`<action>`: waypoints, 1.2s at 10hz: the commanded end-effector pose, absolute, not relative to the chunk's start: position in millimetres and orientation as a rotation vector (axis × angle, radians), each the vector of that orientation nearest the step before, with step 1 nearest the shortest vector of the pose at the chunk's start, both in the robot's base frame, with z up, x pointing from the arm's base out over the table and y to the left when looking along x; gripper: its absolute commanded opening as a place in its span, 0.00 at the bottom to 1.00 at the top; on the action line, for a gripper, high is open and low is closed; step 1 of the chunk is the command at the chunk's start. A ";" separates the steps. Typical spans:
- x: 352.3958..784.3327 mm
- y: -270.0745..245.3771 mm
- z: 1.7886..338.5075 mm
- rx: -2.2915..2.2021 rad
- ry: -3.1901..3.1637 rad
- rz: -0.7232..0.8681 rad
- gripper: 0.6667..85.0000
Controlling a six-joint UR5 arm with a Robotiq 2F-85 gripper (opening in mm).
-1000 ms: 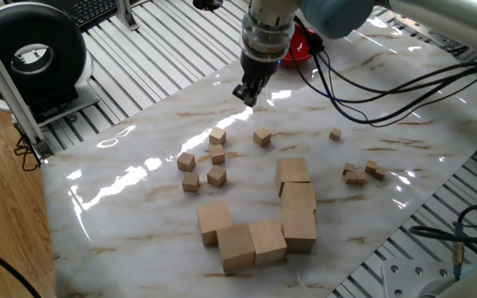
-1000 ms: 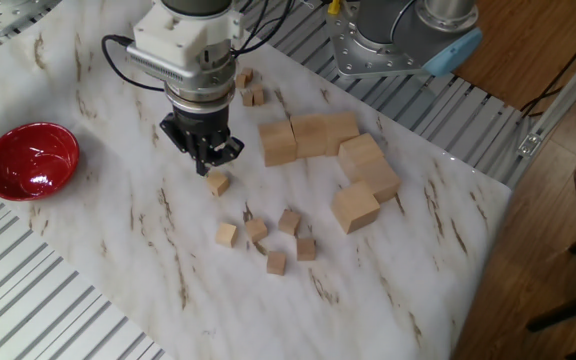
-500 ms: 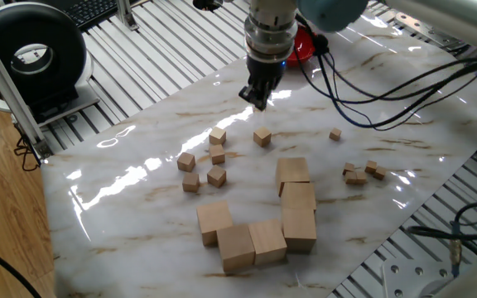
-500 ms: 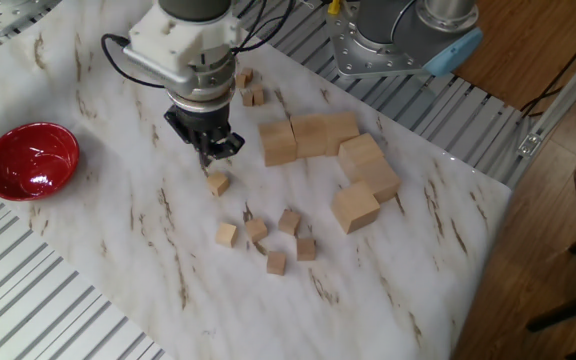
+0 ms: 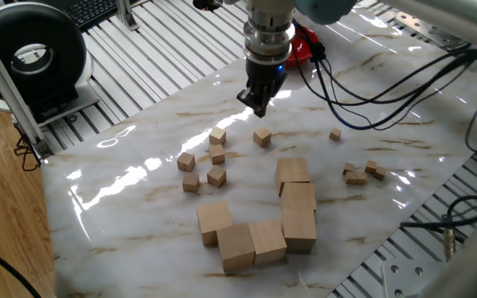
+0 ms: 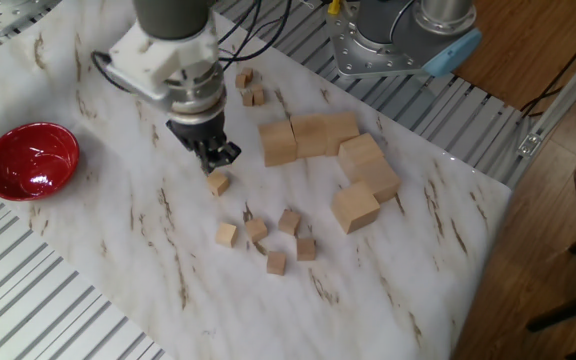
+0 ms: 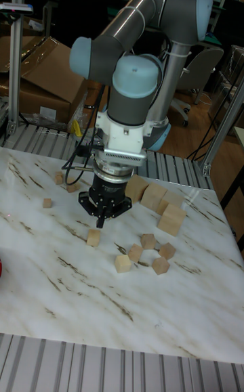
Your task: Stack the blocks in a vertical line of five
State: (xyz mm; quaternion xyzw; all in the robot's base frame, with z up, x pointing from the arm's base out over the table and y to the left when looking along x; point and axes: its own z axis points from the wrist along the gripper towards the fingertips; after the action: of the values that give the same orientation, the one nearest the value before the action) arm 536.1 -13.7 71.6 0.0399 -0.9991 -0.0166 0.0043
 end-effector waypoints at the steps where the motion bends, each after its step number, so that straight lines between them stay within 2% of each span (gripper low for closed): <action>1: 554.7 -2.1 53.2 0.230 -3.125 -0.098 0.00; 3: 558.6 -1.9 46.7 0.304 -3.115 -0.094 0.00; 5: 546.4 -24.3 43.1 0.610 -3.013 0.032 0.00; 7: 514.7 -11.7 49.3 0.779 -2.890 -0.050 0.02; 8: 503.2 -16.7 51.9 0.892 -2.814 -0.054 0.11; 9: 499.5 -17.4 52.0 0.995 -2.767 -0.074 0.32; 11: 516.2 -34.7 45.8 1.222 -2.732 0.001 0.55; 12: 526.6 -48.1 44.6 1.344 -2.690 0.082 0.59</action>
State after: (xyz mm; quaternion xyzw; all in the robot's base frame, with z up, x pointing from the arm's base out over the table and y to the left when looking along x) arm 517.9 -31.5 46.1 0.3600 -0.9301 0.0047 0.0732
